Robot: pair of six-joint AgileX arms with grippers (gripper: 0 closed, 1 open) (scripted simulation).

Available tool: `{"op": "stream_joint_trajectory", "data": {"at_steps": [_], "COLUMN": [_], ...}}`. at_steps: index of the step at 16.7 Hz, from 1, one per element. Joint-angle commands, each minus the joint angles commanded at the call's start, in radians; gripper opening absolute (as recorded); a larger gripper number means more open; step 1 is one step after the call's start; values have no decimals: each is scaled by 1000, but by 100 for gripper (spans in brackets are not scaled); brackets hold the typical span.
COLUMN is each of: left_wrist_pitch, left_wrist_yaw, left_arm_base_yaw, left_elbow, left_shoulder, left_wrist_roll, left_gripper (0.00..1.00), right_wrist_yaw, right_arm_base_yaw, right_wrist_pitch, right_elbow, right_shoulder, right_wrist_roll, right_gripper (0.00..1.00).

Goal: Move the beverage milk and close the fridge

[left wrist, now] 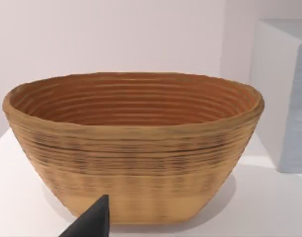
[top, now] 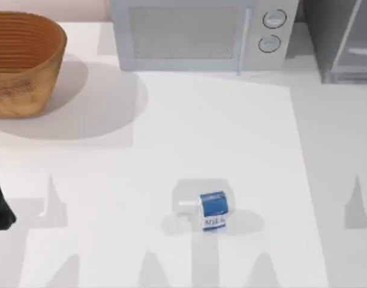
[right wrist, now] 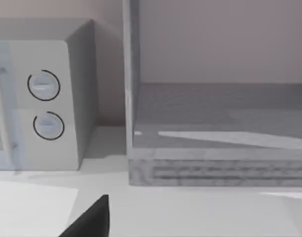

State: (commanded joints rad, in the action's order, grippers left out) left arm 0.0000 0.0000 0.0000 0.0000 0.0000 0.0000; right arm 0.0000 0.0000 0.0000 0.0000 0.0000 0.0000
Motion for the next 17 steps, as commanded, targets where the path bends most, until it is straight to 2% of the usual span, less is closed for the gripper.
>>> {"op": "stream_joint_trajectory", "data": {"at_steps": [3, 6, 14, 17], "left_wrist_pitch": [0, 0, 0, 0], "left_wrist_yaw": [0, 0, 0, 0], "left_arm_base_yaw": [0, 0, 0, 0], "left_elbow": [0, 0, 0, 0], "left_shoulder": [0, 0, 0, 0], "left_wrist_roll": [0, 0, 0, 0], "left_gripper": [100, 100, 100, 100], "right_wrist_yaw": [14, 112, 642, 810], "right_arm_base_yaw": [14, 112, 637, 805], "right_wrist_pitch": [13, 103, 506, 633], "right_elbow": [1, 7, 19, 22], "right_shoulder": [13, 104, 527, 665], "right_wrist_roll": [1, 5, 12, 15], "right_gripper": [100, 100, 100, 100]}}
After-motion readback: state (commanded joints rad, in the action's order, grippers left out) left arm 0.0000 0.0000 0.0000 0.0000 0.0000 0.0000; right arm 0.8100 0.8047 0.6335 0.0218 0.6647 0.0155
